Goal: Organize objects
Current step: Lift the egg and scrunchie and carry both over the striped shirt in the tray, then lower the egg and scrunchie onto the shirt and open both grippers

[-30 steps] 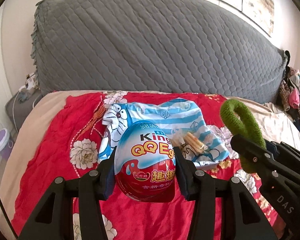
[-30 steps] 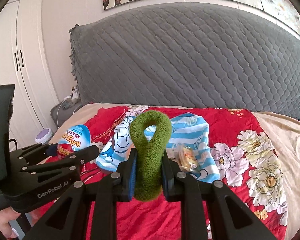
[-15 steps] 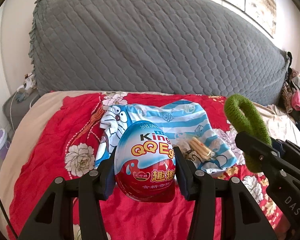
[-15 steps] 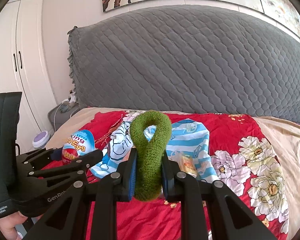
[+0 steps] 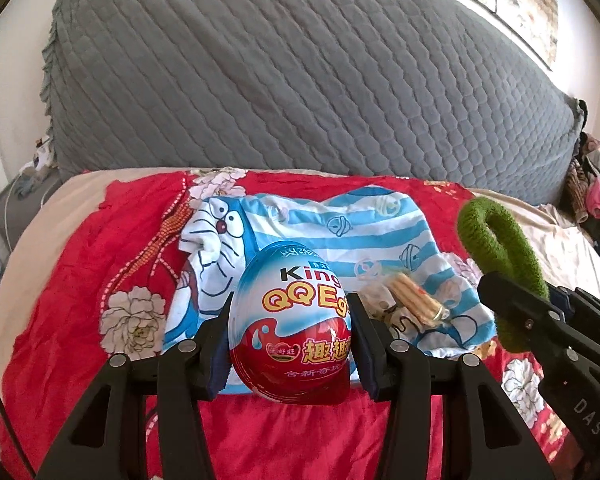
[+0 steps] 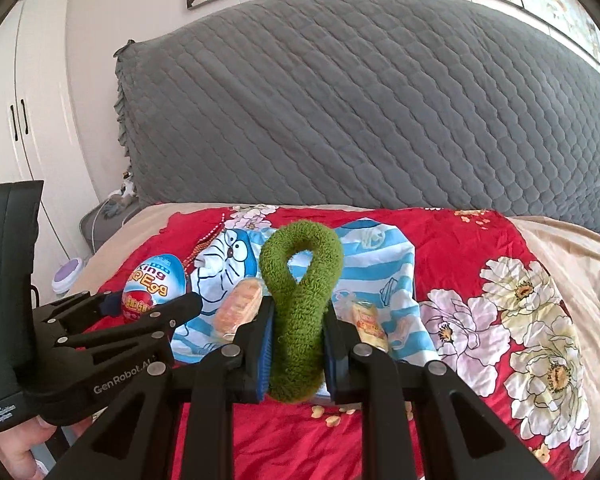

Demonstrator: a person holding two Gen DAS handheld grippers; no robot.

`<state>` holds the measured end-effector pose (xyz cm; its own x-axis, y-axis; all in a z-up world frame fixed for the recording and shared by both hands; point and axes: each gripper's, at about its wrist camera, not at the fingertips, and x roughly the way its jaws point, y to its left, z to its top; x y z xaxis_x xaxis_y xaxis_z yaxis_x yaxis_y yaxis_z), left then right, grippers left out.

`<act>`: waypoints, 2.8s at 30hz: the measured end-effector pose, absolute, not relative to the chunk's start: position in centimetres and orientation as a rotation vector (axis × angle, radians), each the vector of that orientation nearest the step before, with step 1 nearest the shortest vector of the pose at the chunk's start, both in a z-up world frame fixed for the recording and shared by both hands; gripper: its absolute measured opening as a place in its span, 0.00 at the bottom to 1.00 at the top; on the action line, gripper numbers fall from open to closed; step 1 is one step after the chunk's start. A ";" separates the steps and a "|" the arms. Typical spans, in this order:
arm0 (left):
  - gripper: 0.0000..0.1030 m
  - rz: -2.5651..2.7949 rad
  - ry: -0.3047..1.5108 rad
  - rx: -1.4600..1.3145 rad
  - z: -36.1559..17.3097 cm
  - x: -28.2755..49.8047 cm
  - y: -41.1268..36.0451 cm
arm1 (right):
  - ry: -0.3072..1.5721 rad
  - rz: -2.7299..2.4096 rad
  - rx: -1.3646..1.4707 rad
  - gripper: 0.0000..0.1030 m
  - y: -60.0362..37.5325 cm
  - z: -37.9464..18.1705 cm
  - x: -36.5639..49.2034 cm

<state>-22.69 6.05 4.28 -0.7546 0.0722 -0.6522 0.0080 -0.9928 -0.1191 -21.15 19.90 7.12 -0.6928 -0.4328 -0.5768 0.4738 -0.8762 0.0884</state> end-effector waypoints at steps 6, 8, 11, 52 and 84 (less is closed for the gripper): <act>0.51 2.902 -0.172 -1.091 3.3 -24.0 6.1 | 0.095 -2.516 0.824 0.21 19.8 6.5 -22.2; 0.51 2.900 -0.171 -1.088 2.9 -24.4 6.0 | 0.095 -2.518 0.825 0.21 19.7 6.1 -22.6; 0.51 2.899 -0.155 -1.087 2.3 -25.0 6.2 | 0.088 -2.522 0.819 0.21 19.9 5.7 -23.2; 0.51 2.896 -0.074 -1.088 -1.5 -32.2 7.8 | 0.081 -2.523 0.796 0.20 17.7 -0.2 -30.8; 0.49 2.868 -0.086 -1.159 -4.4 -34.6 8.3 | 0.138 -2.517 0.928 0.21 17.5 -4.2 -32.8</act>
